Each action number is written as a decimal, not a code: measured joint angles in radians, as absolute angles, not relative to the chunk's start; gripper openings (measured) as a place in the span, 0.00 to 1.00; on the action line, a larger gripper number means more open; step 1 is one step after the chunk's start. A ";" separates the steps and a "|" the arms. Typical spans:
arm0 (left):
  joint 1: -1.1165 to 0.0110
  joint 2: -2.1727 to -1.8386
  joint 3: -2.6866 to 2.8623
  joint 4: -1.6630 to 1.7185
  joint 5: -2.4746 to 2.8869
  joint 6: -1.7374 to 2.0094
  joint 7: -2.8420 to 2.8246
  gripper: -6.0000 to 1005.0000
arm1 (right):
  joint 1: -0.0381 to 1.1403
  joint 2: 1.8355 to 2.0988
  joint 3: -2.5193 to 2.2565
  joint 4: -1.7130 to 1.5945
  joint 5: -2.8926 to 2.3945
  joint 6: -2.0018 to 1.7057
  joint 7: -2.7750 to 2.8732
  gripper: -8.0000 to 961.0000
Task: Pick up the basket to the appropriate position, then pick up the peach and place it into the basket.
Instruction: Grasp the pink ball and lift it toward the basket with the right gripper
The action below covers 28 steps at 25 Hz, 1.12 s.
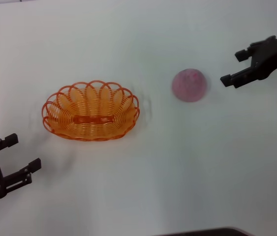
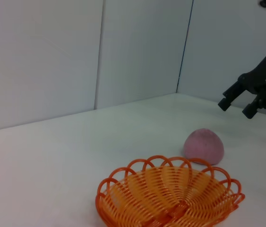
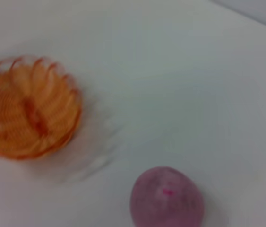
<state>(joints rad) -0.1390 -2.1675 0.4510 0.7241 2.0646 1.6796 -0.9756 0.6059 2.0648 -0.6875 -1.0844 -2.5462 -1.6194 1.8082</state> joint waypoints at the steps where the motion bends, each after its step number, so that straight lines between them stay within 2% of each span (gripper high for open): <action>1: -0.139 -2.167 0.451 0.724 2.065 1.680 -0.976 0.84 | 0.609 2.067 -0.712 -1.103 -2.554 -1.625 1.780 0.95; 11: -0.140 -2.168 0.451 0.724 2.065 1.680 -0.976 0.84 | 0.645 2.086 -0.797 -1.131 -2.597 -1.607 1.723 0.95; 28: -0.141 -2.168 0.451 0.725 2.065 1.688 -0.976 0.84 | 0.681 2.089 -0.872 -0.935 -2.579 -1.435 1.726 0.95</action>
<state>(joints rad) -0.1411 -2.1675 0.4510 0.7253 2.0647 1.6884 -0.9757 0.6809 2.0893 -0.8725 -0.9349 -2.5789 -1.4351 1.7265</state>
